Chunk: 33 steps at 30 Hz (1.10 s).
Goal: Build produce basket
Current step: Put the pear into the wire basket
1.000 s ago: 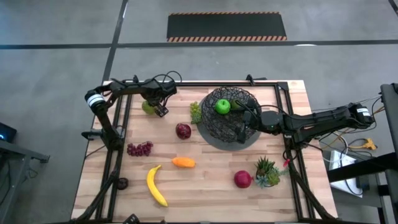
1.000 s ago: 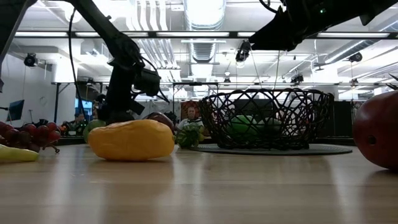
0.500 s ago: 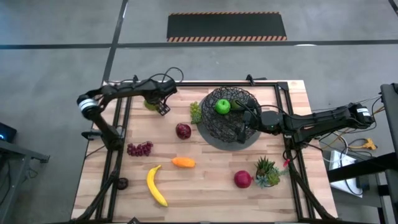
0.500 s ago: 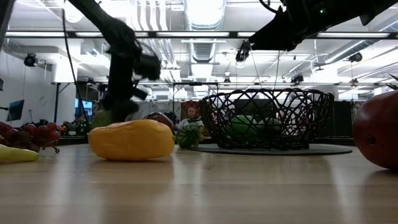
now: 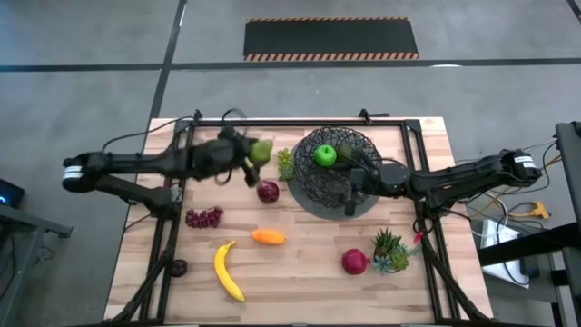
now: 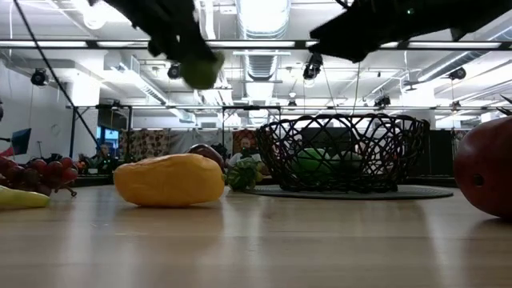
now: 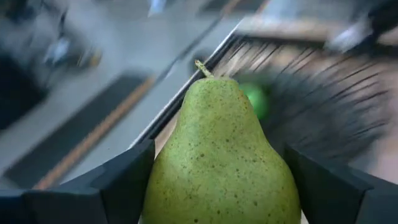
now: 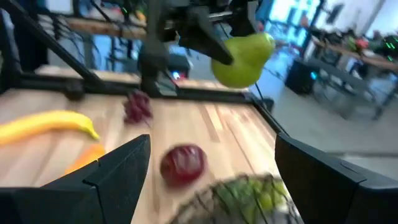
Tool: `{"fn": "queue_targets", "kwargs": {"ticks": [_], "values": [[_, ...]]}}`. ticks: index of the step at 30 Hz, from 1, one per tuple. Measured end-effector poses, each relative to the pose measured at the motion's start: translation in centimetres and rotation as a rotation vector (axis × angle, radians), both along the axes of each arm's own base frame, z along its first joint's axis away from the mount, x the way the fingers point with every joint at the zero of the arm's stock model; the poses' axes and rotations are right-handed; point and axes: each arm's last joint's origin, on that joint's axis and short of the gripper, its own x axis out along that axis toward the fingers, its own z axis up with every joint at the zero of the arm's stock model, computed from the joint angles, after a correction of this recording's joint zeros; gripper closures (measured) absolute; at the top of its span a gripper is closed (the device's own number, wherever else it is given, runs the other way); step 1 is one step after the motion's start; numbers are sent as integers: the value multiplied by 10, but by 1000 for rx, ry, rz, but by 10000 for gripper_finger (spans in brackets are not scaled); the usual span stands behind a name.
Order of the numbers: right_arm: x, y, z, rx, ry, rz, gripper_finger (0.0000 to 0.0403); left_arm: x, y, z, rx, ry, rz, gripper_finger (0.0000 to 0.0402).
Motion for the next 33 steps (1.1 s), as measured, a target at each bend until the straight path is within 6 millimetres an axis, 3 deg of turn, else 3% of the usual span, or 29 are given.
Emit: {"fn": "queue_targets", "kwargs": {"ticks": [5,10,16,25,33], "values": [[12,1,0,9,-104,41,76,-5,-37,-8,111,-266,-181,86],[27,4,-1,27,-271,123,76,-6,-56,-27,222,-400,-272,86],[46,5,5,36,-424,132,76,10,-65,-48,270,-437,-316,86],[74,6,9,23,-426,128,76,43,-71,-72,286,-507,-346,85],[87,6,3,28,-402,128,76,66,-75,-74,315,-510,-347,85]]}}
